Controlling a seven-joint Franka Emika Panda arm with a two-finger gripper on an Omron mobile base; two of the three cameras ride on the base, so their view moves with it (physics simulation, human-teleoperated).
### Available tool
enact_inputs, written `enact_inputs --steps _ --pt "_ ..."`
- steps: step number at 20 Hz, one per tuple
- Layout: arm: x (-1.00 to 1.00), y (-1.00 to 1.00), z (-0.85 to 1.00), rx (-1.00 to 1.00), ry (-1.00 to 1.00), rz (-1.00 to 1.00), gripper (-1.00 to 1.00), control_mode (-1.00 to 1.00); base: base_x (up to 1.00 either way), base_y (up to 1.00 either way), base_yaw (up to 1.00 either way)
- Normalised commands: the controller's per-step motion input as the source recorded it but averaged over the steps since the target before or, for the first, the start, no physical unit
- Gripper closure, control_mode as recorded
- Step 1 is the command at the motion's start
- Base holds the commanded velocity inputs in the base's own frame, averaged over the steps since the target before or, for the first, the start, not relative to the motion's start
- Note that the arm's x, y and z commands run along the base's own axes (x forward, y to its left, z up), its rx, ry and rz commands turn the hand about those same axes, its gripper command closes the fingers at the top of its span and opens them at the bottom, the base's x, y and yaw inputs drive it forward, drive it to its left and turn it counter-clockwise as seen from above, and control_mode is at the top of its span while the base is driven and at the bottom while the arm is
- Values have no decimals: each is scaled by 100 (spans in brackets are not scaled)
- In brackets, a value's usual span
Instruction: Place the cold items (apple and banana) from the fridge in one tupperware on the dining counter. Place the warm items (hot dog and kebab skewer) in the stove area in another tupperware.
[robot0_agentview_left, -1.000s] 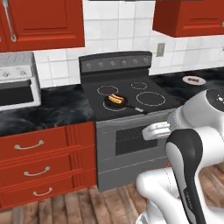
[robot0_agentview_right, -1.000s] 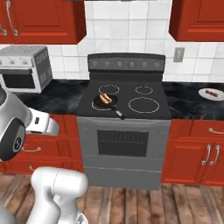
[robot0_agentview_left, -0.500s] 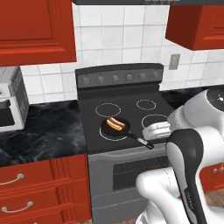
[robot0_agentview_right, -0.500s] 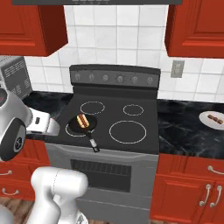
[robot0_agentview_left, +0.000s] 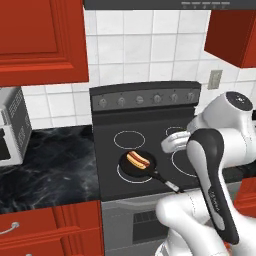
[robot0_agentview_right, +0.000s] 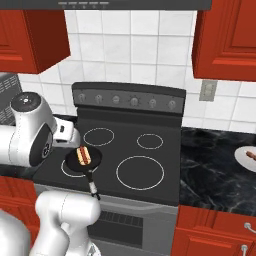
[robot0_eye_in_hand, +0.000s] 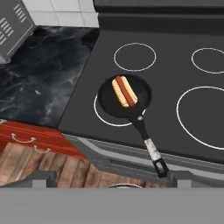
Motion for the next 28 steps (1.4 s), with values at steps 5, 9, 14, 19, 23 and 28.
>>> enact_inputs --steps 5,9,14,19,23,28 --pt "66 7 -64 -22 25 10 -100 -100 0 0 0" --pt "31 10 -71 -24 16 15 -100 -100 0 0 0" --pt "47 21 -54 -11 0 17 -100 -100 0 0 0" --pt "60 14 -34 -1 0 10 -100 -100 0 0 0" --pt "61 2 -20 0 6 0 -100 -100 0 0 0" --pt "57 4 -31 0 16 0 -100 -100 0 0 0"
